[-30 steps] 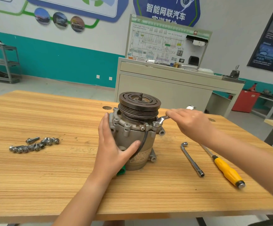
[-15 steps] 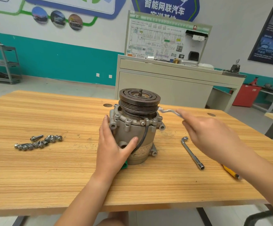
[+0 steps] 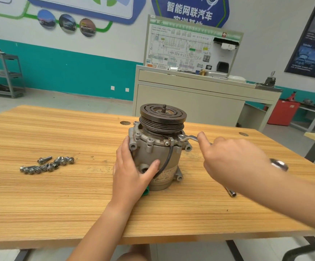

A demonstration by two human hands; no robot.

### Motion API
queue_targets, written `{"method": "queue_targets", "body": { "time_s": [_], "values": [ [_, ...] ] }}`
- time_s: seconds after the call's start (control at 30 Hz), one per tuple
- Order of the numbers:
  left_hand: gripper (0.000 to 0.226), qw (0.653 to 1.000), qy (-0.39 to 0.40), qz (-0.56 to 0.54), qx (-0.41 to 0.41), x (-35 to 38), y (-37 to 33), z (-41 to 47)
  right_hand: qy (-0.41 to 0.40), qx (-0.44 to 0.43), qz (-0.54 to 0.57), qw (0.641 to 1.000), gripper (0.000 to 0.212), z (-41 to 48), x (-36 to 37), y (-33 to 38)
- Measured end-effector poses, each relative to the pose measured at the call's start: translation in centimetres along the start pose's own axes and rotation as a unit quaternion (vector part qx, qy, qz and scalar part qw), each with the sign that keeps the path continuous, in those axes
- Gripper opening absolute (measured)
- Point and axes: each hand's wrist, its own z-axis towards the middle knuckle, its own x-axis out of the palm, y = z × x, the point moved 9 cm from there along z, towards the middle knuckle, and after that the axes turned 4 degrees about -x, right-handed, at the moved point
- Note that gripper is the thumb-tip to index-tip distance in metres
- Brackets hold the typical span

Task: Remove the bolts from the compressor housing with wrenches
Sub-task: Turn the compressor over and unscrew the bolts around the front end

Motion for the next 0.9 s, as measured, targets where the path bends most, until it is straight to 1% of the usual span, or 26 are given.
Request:
{"method": "queue_targets", "body": {
  "time_s": [0.1, 0.23, 0.3, 0.43, 0.5, 0.6, 0.73, 0.8, 0.9],
  "values": [
    [0.097, 1.000, -0.003, 0.000, 0.006, -0.1, -0.2, 0.0, 0.011, -0.028, -0.001, 1.000, 0.057, -0.1, -0.1, -1.0],
    [0.098, 1.000, -0.005, -0.001, 0.004, 0.0, 0.0, 0.2, 0.016, -0.007, -0.002, 1.000, 0.063, 0.1, -0.1, 0.6],
    [0.098, 1.000, -0.008, -0.005, 0.006, 0.0, 0.1, 0.2, 0.026, -0.011, -0.006, 1.000, 0.065, 0.6, 0.1, 0.5],
    [0.098, 1.000, -0.008, -0.009, 0.011, 0.1, 0.3, 0.2, 0.030, -0.033, 0.011, 0.999, 0.050, 1.2, 0.0, -1.0],
    [0.098, 1.000, -0.007, -0.012, 0.013, 0.1, 0.3, 0.1, 0.029, -0.046, 0.032, 0.998, 0.052, 1.0, 0.2, -1.1],
    [0.098, 1.000, -0.006, -0.017, 0.016, 0.1, 0.2, 0.1, 0.010, -0.051, 0.047, 0.998, 0.055, 0.7, 0.3, -1.2],
    [0.099, 1.000, -0.004, -0.024, 0.015, 0.1, 0.3, 0.1, -0.020, -0.072, 0.036, 0.997, 0.053, 1.4, 0.5, -1.8],
    [0.100, 1.000, -0.003, -0.028, 0.011, 0.2, 0.5, 0.2, -0.028, -0.081, 0.009, 0.996, 0.054, 2.4, 0.8, -2.9],
    [0.101, 1.000, -0.002, -0.030, 0.006, 0.3, 0.6, 0.2, -0.062, -0.103, -0.027, 0.992, 0.056, 4.3, 1.9, -4.2]
  ]
}}
